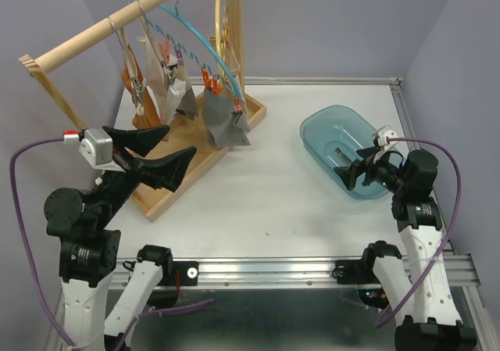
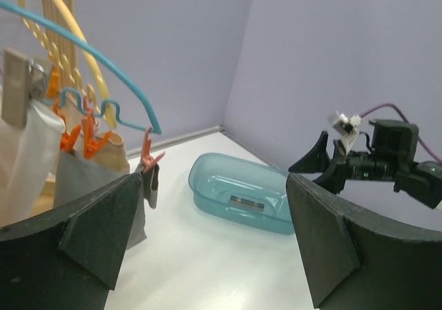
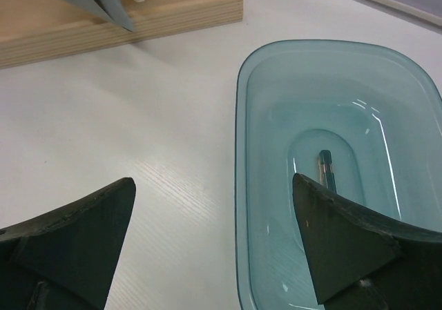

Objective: Remove the underwear clipped to the hanger
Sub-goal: Pick up the hanger from the clothesline.

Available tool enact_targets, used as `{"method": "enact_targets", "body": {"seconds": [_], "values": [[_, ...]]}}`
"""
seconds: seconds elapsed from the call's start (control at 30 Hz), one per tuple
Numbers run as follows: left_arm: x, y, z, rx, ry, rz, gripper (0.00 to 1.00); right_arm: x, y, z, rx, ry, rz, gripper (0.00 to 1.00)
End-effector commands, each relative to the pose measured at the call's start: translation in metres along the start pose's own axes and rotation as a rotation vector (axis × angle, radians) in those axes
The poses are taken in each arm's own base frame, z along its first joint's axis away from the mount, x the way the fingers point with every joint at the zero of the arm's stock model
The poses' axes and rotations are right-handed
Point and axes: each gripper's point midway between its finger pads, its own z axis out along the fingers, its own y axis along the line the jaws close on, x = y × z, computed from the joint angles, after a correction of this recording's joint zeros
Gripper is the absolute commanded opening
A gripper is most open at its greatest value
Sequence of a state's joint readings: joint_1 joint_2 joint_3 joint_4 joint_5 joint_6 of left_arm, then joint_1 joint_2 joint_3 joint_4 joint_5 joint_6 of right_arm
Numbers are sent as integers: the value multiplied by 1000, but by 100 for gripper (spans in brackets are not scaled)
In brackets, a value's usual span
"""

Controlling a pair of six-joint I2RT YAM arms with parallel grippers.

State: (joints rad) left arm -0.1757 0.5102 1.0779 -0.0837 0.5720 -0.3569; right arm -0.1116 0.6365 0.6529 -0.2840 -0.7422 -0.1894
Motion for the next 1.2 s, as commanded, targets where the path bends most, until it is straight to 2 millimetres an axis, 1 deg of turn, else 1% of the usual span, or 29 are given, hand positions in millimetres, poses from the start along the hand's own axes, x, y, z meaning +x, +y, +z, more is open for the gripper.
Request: {"method": "enact_targets", "body": {"seconds": [0.0,0.03,0.1,0.17,0.2,0.23,0.27,0.3,0.4,0.47,0.5,0.53,0.57,0.6,0.63,0.67,0.7,0.73,0.77,0.83,0.87,0.9,0.93,0.97,1.0,1.03,1.1,1.13,1.17], "values": [[-20,3,14,-25,18,-6,99,-7,1,0,-22,1,-25,100],[-32,0,16,-26,-4,-11,98,-6,1,0,-20,6,-21,100],[-45,1,28,-29,-12,-50,97,-7,-1,0,-16,9,-23,100],[-54,-2,36,-3,-23,-71,96,-6,-2,0,-8,10,-23,100],[-55,1,44,0,-16,-92,96,-5,-2,0,-7,13,-23,100],[-63,-4,48,17,-30,-119,95,-5,-2,0,-5,13,-23,100],[-64,0,56,18,-29,-133,94,-6,-3,0,-4,12,-24,100],[-72,-4,55,27,-45,-134,93,-6,-2,0,-4,13,-23,100],[-86,-2,71,24,-71,-166,93,-7,-3,0,-4,11,-25,100],[-94,-4,88,23,-88,-197,91,-7,-2,0,-5,11,-24,100],[-89,0,101,19,-73,-214,91,-6,-2,0,-5,11,-24,100],[-99,-6,107,30,-91,-220,91,-7,-2,0,-5,11,-24,100],[-101,-13,114,36,-100,-247,91,-7,-3,0,0,11,-26,100],[-94,-9,130,20,-86,-265,91,-7,-3,0,1,11,-26,100],[-104,-6,136,-13,-121,-274,91,-6,-4,-1,9,11,-28,100],[-104,-8,141,-18,-126,-284,91,-8,-4,-1,8,8,-32,100],[-99,0,153,-45,-121,-292,91,-8,-3,-2,10,6,-34,100],[-104,2,157,-64,-138,-299,91,-7,-3,-1,10,7,-33,100],[-107,13,161,-122,-165,-320,90,-8,-4,-2,11,6,-34,100],[-102,25,171,-185,-173,-339,89,-9,-3,-2,11,2,-35,100],[-107,31,172,-222,-195,-353,89,-9,-3,-3,12,1,-37,100],[-94,47,179,-302,-172,-366,88,-10,-3,-3,11,-1,-39,100],[-101,49,180,-327,-186,-373,88,-9,-2,-3,11,0,-38,100],[-92,62,179,-410,-168,-380,88,-10,-2,-3,11,-2,-40,100],[-80,71,186,-459,-143,-381,88,-10,-2,-4,12,-3,-42,100],[-77,72,188,-481,-135,-379,88,-11,-3,-4,15,-4,-42,100],[-74,84,186,-566,-127,-365,88,-11,-2,-4,15,-6,-44,100],[-63,91,192,-602,-104,-357,88,-11,-2,-4,17,-7,-45,100],[-61,99,188,-660,-99,-353,87,-12,-3,-4,19,-8,-46,100]]}}
